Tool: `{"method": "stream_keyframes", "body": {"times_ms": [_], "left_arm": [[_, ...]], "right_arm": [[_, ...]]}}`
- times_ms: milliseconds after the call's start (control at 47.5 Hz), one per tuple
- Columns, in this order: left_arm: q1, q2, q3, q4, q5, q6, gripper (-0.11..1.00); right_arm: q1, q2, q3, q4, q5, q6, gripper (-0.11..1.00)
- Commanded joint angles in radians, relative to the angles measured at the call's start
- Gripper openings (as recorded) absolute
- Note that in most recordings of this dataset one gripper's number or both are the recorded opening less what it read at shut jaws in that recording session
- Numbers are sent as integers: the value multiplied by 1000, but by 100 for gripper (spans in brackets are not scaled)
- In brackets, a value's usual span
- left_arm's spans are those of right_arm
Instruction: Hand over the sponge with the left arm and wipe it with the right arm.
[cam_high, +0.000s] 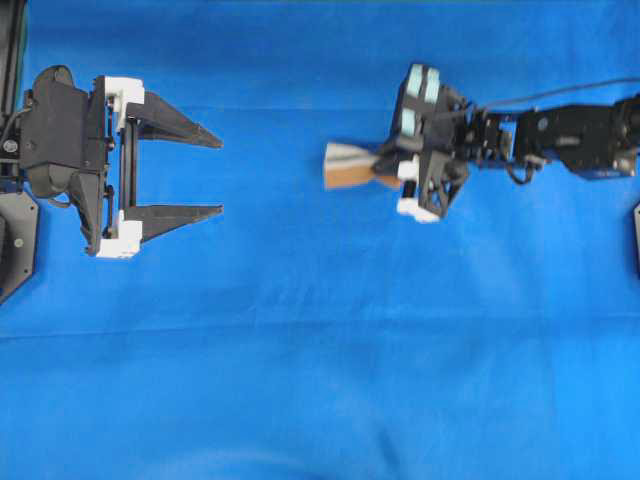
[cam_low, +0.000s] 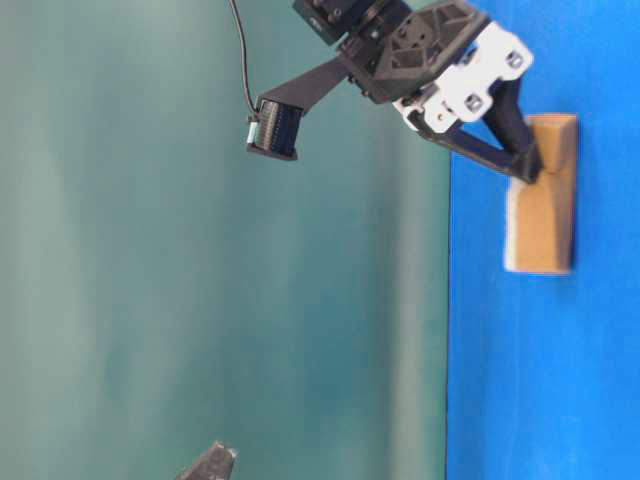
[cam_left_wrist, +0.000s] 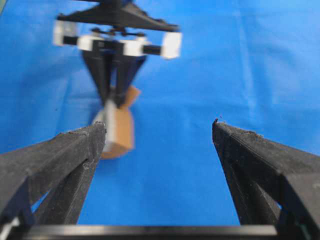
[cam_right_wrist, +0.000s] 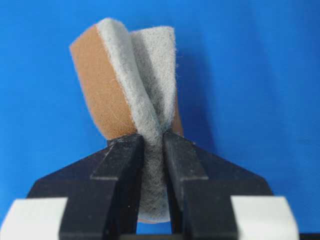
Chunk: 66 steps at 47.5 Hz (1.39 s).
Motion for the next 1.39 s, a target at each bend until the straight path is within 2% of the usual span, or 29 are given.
{"method": "stream_keyframes", "body": {"times_ms": [0,105,211,547,800,968,1053,1368], "left_arm": [[-2,-3,-11,-2,-9,-2,92],[-2,-3,-11,-2,-11,0,92],[-2,-3,-11,-2,-11,-2,92],[-2,-3,-12,-2,-23,0,92],[0,-3,-11,-2,-21,-2,92],[-2,-3,-11,-2,-21,-2,92],[-2,-3,-11,-2,-21,-2,92],[-2,-2,-9,-2,-21,-2,92]], "right_arm": [[-21,-11,-18,-5,-11,-3,20],[-5,-11,-18,-5,-17,-3,20],[49,-11,-12,-2,-15,9,20],[304,-11,-11,38,6,63,20],[385,-9,-12,44,25,115,20],[377,-8,-15,40,28,115,20],[342,-8,-15,37,28,107,20],[80,-12,-31,-49,29,69,20]]}}
